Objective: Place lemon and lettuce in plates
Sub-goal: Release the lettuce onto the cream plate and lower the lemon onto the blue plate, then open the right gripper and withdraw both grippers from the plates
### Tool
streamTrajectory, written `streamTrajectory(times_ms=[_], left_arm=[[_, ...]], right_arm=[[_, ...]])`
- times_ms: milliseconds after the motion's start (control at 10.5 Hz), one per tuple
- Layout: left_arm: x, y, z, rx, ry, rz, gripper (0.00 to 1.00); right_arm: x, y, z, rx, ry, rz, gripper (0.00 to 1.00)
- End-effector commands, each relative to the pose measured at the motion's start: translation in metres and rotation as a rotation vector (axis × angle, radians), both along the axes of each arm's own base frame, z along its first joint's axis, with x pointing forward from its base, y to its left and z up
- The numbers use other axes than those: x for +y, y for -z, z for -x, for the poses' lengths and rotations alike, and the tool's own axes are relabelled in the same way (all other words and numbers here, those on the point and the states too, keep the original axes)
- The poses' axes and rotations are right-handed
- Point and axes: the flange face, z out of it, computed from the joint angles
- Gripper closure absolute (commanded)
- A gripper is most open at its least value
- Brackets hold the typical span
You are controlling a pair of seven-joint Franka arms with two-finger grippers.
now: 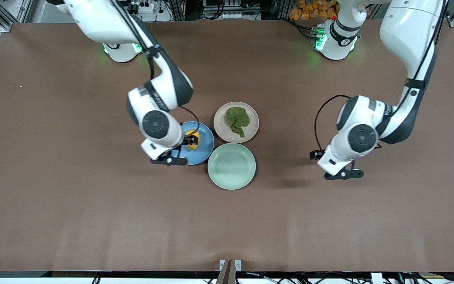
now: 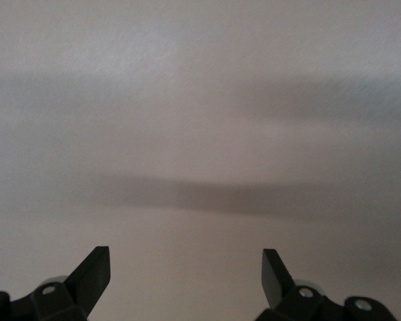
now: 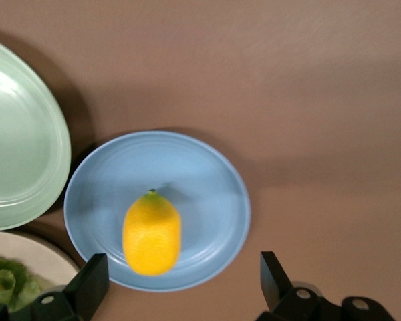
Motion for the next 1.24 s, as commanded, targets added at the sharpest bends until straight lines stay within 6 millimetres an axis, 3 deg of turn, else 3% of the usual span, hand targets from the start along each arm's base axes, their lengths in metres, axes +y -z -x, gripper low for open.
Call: streamTrajectory(times_ms=[0,190,475,761,1046,1141], left_arm=[[0.02,-0.028,0.037,0.012,0.006,0.003,0.0],[0.025,-0.061,0.054,-0.02,-0.02,0.024,0.0],[0.028,-0.124,0.054,-0.131,0.005,0.047,0.0],[0.04,-0.19,0.049,-0.247,0.008,0.097,0.0],[0.049,-0.265,0.037,-0.313,-0.007,0.168,0.0],[0.052,-0.282,0.036,-0.302,0.014,0.169,0.0]], right_arm=[[-0.037,-0.035,-0.015,0.011,0.014,-0.011,0.0],[-0.083,-0.074,-0.026,0.001,0.053,-0.023,0.0],[-0.161,-0.128,-0.044,0.026,0.029,-0.046,0.0],[-0.199,-0.16,-0.048,-0.044,0.035,0.062,0.0],[-0.237,-0.207,-0.045,-0.114,0.041,0.035,0.0],[-0.25,-0.224,-0.047,-0.141,0.017,0.017,0.0]])
